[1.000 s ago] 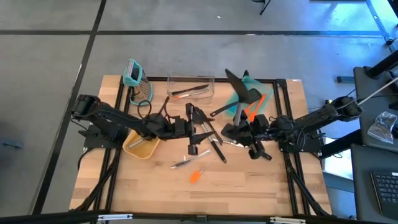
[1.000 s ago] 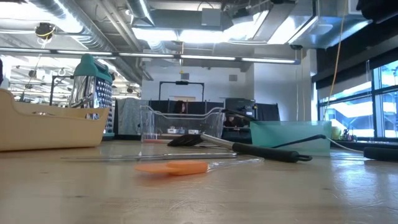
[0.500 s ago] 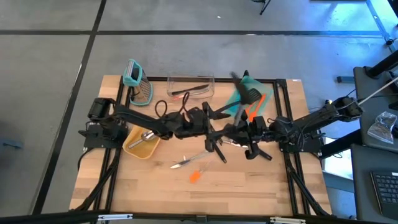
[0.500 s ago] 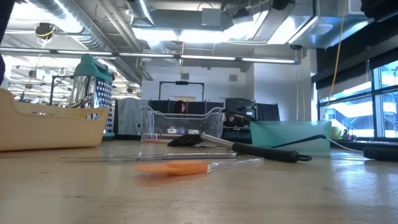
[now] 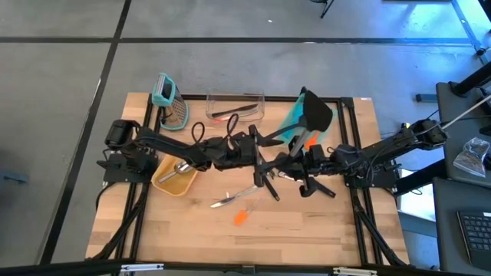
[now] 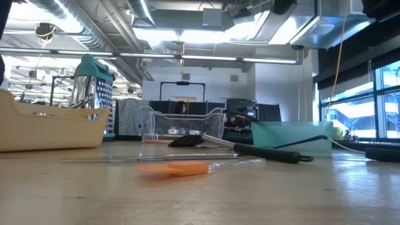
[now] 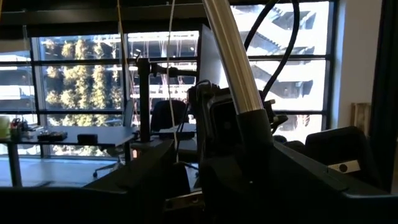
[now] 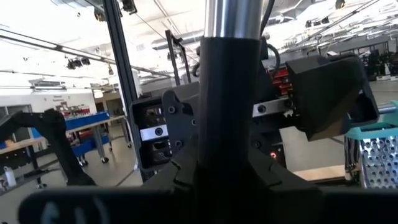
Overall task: Pick & Place Kitchen Items
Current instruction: Put the black spatula into the green bin
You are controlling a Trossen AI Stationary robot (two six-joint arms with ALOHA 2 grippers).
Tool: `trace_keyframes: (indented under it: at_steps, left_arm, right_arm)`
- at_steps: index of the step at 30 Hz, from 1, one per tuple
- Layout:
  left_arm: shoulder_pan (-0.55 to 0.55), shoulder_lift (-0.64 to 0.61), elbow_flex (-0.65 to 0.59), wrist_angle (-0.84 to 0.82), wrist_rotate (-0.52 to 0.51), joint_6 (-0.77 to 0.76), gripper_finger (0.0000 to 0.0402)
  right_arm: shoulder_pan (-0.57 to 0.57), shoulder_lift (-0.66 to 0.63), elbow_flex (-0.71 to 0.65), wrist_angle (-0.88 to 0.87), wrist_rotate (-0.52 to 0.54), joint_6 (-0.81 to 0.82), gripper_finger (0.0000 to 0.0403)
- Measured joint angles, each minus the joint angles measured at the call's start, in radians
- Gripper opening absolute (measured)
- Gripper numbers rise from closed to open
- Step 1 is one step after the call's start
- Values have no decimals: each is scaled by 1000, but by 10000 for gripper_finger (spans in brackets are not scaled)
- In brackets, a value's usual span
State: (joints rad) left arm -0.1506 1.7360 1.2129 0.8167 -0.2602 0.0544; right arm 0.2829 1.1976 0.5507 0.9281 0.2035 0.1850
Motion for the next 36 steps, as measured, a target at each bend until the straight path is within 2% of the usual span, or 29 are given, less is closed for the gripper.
trace_keyframes:
  at_steps: [9,13,16,19,22,31,36]
  left_arm:
    - [-29,-5,0,-49,-82,3,251]
    - [-51,-20,0,-66,-149,79,251]
    - [-72,-50,2,-67,-107,76,252]
    - [-82,-74,5,-98,-24,18,252]
    - [-76,-74,4,-146,-43,5,251]
    - [-48,-74,2,-218,-101,-15,251]
    - [-19,-74,2,-208,-44,-40,253]
  right_arm:
    - [2,-1,0,-49,62,-45,63]
    - [2,0,1,-62,79,-63,62]
    - [-5,8,-1,-116,162,-70,62]
    - [-6,3,26,-172,231,-78,62]
    - [-2,4,38,-227,222,-90,62]
    - [50,2,70,-211,218,-122,62]
    - [72,2,81,-215,228,-143,62]
